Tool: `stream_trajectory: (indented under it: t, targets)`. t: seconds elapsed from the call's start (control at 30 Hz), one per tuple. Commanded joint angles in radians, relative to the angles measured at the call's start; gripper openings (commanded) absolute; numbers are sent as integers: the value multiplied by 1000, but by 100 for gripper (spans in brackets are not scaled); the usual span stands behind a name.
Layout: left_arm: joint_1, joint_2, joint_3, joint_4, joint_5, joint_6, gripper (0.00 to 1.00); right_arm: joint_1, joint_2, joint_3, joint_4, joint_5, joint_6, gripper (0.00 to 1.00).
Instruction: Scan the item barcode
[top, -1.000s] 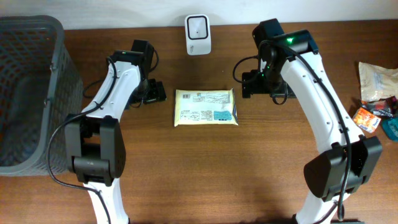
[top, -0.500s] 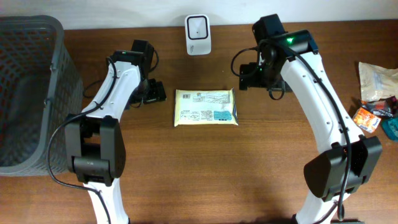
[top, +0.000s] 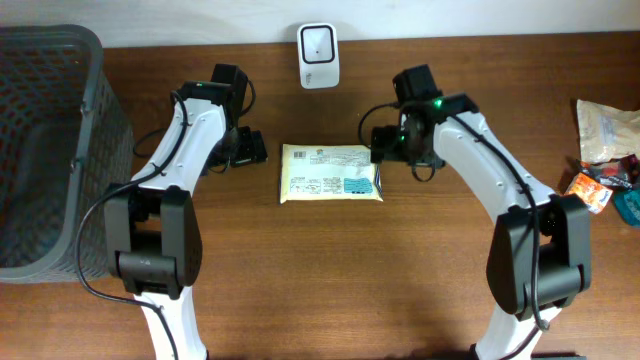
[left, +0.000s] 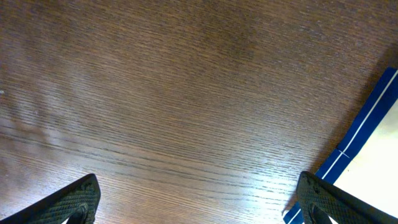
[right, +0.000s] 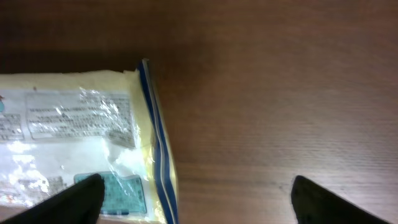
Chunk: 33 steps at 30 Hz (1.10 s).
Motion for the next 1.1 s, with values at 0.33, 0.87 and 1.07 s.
stream_trajectory:
  t: [0.33,0.87,1.07]
  targets:
    - [0,-8,11,-2,11,8,99,42,94,-186,327,-200,6,91]
    - [0,-8,11,-2,11,8,99,29,92,-111,254,-87,61,4]
    - [0,-8,11,-2,11,8,99,-14,-40,125,-72,196,2,4]
